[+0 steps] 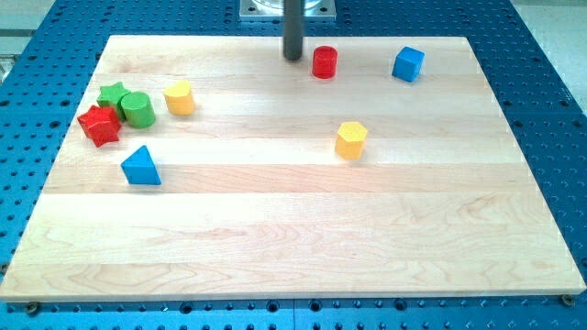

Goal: Push the red star left beside the red circle

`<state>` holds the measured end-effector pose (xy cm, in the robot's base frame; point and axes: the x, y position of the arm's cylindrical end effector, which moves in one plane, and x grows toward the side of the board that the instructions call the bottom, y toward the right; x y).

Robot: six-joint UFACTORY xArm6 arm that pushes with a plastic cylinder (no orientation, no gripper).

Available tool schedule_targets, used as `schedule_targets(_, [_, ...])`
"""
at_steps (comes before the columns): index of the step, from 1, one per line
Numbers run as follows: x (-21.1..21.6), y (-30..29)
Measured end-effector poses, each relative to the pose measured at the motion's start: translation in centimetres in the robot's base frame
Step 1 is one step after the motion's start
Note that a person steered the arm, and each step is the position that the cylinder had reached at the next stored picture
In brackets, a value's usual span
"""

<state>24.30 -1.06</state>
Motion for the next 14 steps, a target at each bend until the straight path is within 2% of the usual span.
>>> schedule_targets(1, [2.6, 1.9])
schedule_targets(2, [2.6, 6.5])
schedule_targets(3, [2.5, 7.9])
schedule_targets(4, [8.5, -1.4])
schedule_targets(5, [15.7, -7.3])
schedule_targets(6, [17.3, -17.1])
schedule_targets(7, [21.2, -22.5])
schedule_targets(8, [21.5, -27.2])
schedule_targets(9, [18.7, -28.5])
schedule_targets(10, [16.7, -23.3])
schedule_targets(12, [11.2, -20.8])
schedule_targets(14, [6.7, -10.3])
